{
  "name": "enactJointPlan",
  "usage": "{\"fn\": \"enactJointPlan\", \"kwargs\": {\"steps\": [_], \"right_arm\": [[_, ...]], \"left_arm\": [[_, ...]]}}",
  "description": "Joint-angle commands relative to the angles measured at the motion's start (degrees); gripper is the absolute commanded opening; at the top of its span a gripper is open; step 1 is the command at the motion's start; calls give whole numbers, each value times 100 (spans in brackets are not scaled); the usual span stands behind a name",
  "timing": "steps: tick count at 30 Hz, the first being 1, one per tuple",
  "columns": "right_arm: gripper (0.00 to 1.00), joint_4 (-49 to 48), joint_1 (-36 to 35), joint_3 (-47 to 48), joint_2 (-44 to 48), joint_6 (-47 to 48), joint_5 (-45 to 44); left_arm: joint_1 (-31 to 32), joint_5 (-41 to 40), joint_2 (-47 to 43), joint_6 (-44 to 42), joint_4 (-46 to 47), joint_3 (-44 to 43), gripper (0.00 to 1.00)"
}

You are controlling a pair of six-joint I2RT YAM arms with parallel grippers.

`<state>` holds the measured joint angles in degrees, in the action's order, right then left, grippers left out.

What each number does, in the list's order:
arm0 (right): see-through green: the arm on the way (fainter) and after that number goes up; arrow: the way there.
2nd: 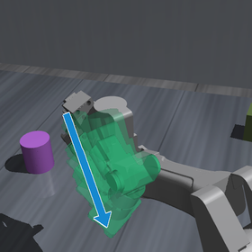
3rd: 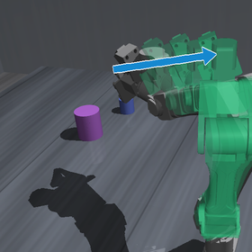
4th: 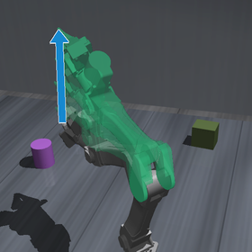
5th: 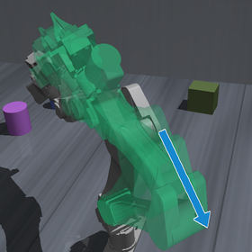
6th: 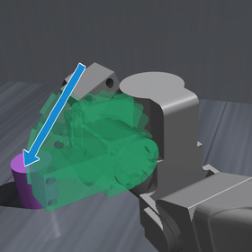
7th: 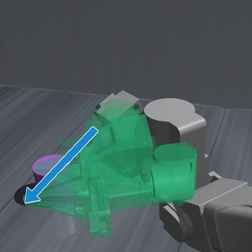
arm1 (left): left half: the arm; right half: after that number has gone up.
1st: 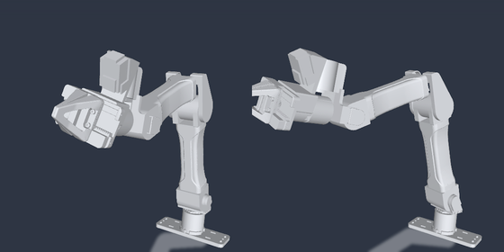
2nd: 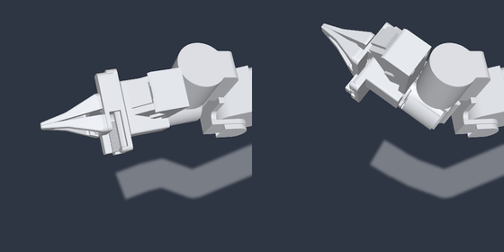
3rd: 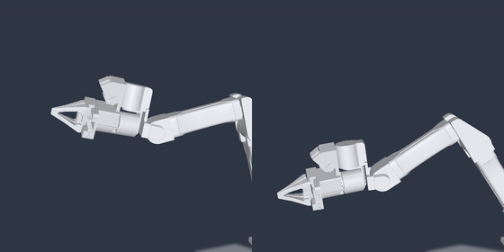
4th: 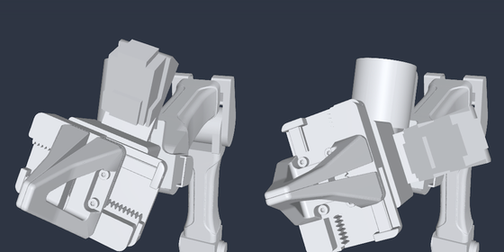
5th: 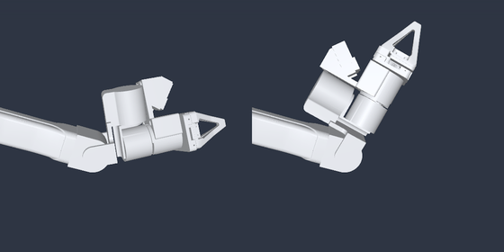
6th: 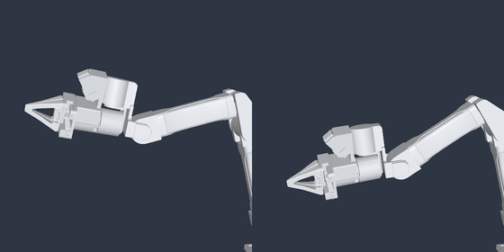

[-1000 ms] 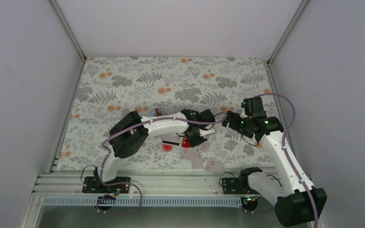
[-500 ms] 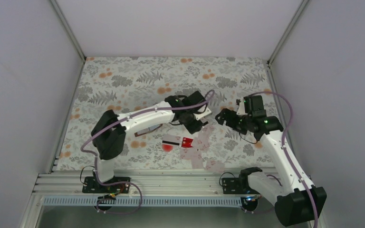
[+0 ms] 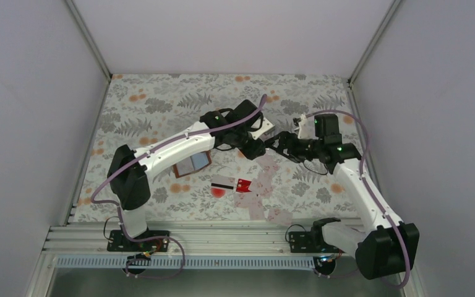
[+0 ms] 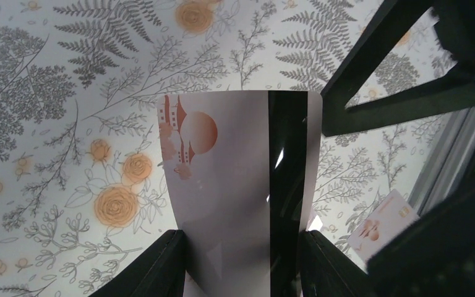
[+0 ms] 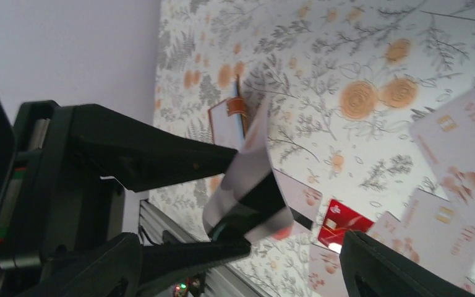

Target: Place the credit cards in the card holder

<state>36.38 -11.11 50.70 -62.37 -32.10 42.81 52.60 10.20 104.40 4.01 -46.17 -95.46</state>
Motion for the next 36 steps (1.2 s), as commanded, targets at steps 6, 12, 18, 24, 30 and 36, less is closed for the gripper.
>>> {"fn": "enactJointPlan", "kwargs": {"steps": [6, 12, 18, 24, 30, 36], "right_arm": [[60, -518, 27, 249, -276, -322, 547], [34, -615, 26, 350, -413, -486, 563], [12, -612, 23, 385, -475, -575, 719], [4, -501, 29, 468, -542, -577, 773], [4, -528, 24, 465, -596, -569, 810], [4, -520, 28, 498, -611, -433, 769]], "left_arm": [[-31, 443, -144, 127, 57, -320, 44], [-32, 400, -179, 76, 49, -359, 44], [-38, 261, -144, 47, -3, -385, 44], [-38, 180, -206, 65, -10, -454, 49], [-76, 87, -310, 94, -62, -424, 59], [-247, -55, -770, 273, -180, -317, 68]]}}
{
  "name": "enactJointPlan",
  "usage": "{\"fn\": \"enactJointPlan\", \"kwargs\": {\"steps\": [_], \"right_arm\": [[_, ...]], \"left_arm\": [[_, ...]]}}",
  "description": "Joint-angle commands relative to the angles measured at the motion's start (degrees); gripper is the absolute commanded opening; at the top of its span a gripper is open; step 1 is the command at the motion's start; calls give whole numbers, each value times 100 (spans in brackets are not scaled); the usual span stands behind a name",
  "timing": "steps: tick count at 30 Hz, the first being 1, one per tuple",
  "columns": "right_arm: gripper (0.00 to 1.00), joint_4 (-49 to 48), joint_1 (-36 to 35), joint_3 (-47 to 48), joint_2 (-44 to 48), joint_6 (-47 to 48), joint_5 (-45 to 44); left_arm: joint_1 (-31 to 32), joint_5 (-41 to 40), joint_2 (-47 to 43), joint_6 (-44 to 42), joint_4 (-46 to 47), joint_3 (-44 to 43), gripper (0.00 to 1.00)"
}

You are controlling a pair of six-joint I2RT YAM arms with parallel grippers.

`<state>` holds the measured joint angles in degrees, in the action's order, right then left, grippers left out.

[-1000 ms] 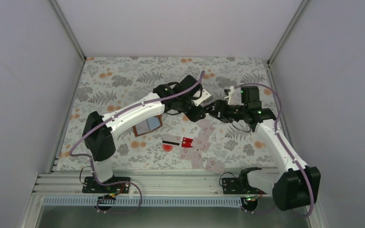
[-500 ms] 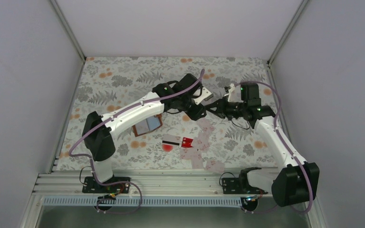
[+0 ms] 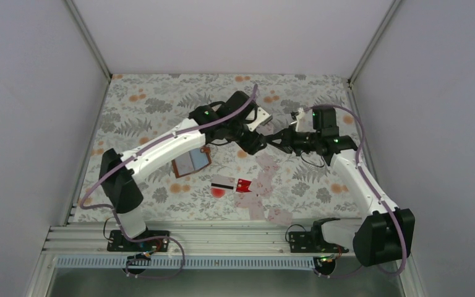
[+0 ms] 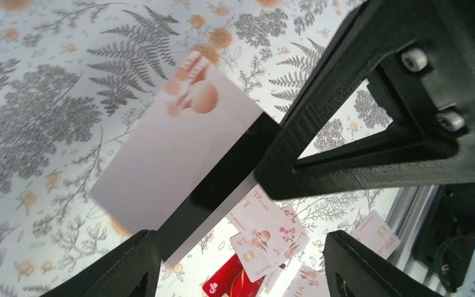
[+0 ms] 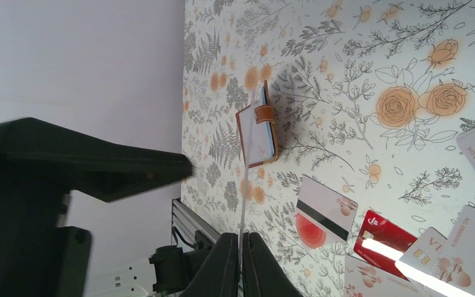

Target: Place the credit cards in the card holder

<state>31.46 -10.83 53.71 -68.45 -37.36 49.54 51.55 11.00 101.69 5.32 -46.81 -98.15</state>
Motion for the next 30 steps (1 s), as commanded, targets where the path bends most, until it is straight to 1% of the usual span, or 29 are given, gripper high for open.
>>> {"fn": "enactJointPlan", "kwargs": {"steps": [1, 5, 8, 10, 12, 14, 18, 20, 23, 26, 28, 30], "right_arm": [[4, -29, 1, 212, 4, 145, 106], [4, 79, -2, 321, 19, 605, 75], [4, 74, -2, 391, 66, 914, 191], [4, -21, -4, 409, 105, 1141, 432], [4, -175, -4, 454, 153, 1374, 802], [4, -281, -46, 559, 197, 1630, 1175], [4, -324, -236, 834, 136, 2205, 1911], [4, -80, -347, 1082, 16, 2657, 2276], [4, -59, -496, 1299, -158, 2873, 2794], [4, 162, -754, 1524, -325, 3191, 3105], [4, 302, -990, 1601, -423, 3341, 3207], [4, 480, -1188, 1653, -519, 3508, 3221]], "left_arm": [[-185, -121, -603, 190, -119, -25, 72], [-471, -21, -1038, 299, -216, -73, 79], [-738, 232, -1321, 357, -269, -127, 86], [-960, 577, -1503, 379, -204, -60, 91], [-1255, 1083, -1670, 428, -65, 23, 92], [-1567, 1837, -1854, 483, 154, 123, 92], [-1970, 3282, -1928, 339, 205, -30, 90], [-2034, 3654, -1901, 175, 131, -168, 88], [-2050, 3922, -1858, -115, -58, -336, 84], [-2050, 4074, -1719, -382, -522, -515, 80], [-2053, 4181, -1788, -347, -451, -363, 78], [-2052, 4328, -1844, -285, -449, -242, 70]]}}
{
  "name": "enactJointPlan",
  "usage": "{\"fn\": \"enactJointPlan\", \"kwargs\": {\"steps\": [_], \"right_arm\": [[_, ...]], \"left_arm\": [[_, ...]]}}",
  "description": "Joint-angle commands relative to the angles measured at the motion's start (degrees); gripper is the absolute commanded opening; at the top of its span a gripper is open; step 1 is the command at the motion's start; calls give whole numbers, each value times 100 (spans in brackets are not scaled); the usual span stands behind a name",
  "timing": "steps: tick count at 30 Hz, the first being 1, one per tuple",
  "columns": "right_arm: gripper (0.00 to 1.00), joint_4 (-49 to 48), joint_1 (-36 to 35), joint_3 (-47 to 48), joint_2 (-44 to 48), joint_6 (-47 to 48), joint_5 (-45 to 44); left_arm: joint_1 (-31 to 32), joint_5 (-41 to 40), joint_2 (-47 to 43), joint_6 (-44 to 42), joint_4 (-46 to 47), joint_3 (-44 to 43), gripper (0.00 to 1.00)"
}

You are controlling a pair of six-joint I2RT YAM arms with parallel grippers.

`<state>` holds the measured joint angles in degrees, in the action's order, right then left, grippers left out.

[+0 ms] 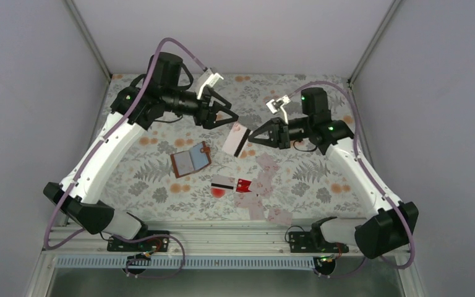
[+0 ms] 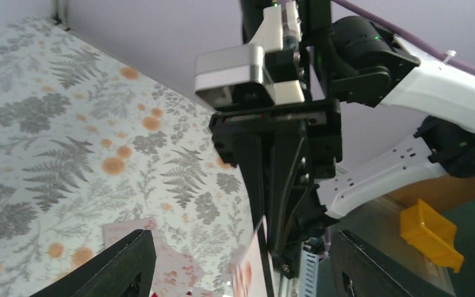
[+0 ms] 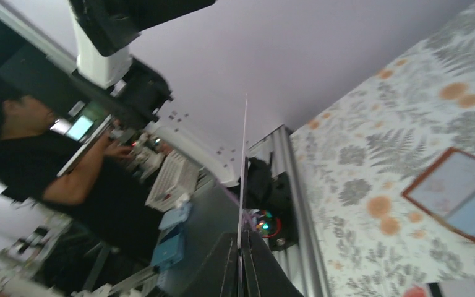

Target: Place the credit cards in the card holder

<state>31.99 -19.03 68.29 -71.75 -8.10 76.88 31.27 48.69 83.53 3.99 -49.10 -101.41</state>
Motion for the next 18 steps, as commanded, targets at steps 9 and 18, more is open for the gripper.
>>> {"fn": "enactJointPlan", "kwargs": {"steps": [9, 18], "right_arm": [[3, 403, -418, 281, -337, 678, 153], [3, -312, -418, 415, -480, -17, -231]], "left_arm": [[-33, 25, -825, 370, 166, 1368, 55], [-465, 66, -1859, 1561, 1711, 2753, 61]]}}
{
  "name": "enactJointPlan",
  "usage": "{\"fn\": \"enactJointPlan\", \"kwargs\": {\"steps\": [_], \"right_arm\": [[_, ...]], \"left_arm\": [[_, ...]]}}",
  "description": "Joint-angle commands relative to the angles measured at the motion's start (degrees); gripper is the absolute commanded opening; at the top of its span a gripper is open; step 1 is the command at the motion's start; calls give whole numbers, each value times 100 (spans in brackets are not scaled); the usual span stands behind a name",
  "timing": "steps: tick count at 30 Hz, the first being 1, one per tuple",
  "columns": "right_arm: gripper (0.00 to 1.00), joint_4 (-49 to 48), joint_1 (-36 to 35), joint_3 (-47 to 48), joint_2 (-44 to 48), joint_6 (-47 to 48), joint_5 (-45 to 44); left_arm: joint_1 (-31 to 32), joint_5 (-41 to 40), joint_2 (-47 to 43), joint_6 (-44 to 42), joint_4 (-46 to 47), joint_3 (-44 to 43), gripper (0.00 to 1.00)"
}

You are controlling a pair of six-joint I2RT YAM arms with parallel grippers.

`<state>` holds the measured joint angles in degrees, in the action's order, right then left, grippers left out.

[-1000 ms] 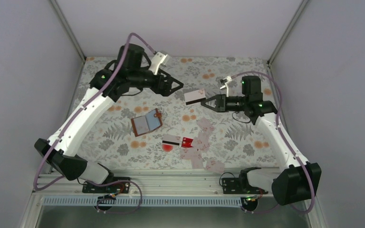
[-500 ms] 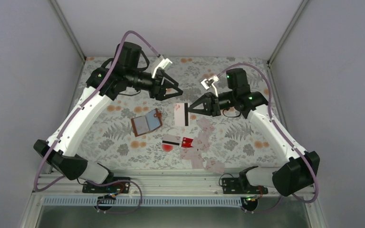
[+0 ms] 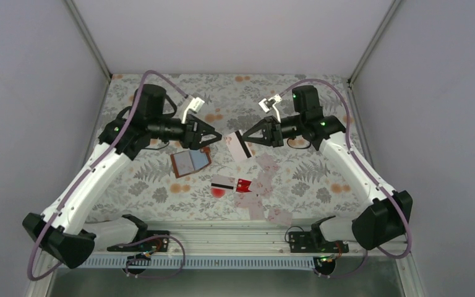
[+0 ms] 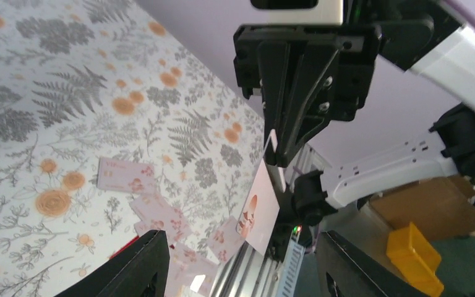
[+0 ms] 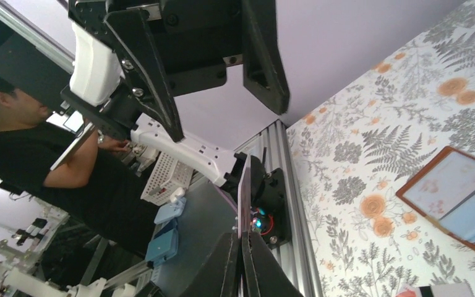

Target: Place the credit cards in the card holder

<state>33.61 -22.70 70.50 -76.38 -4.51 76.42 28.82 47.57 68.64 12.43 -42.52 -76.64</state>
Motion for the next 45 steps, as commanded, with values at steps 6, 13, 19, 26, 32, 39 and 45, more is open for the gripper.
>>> {"fn": "enactJointPlan", "kwargs": {"steps": [6, 13, 19, 26, 32, 39, 45], "right_arm": [[3, -1375, -57, 377, -42, -1387, -233], [3, -2185, -60, 789, -166, -2749, -413], [3, -2222, -85, 1348, -433, -3195, -459], [3, -2267, -122, 1685, -643, -3367, -462], [3, -2303, -130, 2004, -823, -3452, -417], [4, -2323, -132, 2205, -965, -3562, -427], [3, -2339, -156, 2222, -1033, -3549, -435]], "left_arm": [[-303, 438, -597, 1325, 1983, 656, 60], [-404, 523, -516, 1912, 2743, 475, 57], [-408, 566, -348, 2047, 3089, 361, 55], [-407, 784, -226, 2368, 3701, 504, 49], [-403, 780, -62, 2400, 3797, 443, 46], [-403, 669, -19, 2473, 3940, 464, 38], [-403, 573, 71, 2680, 4228, 466, 21]]}}
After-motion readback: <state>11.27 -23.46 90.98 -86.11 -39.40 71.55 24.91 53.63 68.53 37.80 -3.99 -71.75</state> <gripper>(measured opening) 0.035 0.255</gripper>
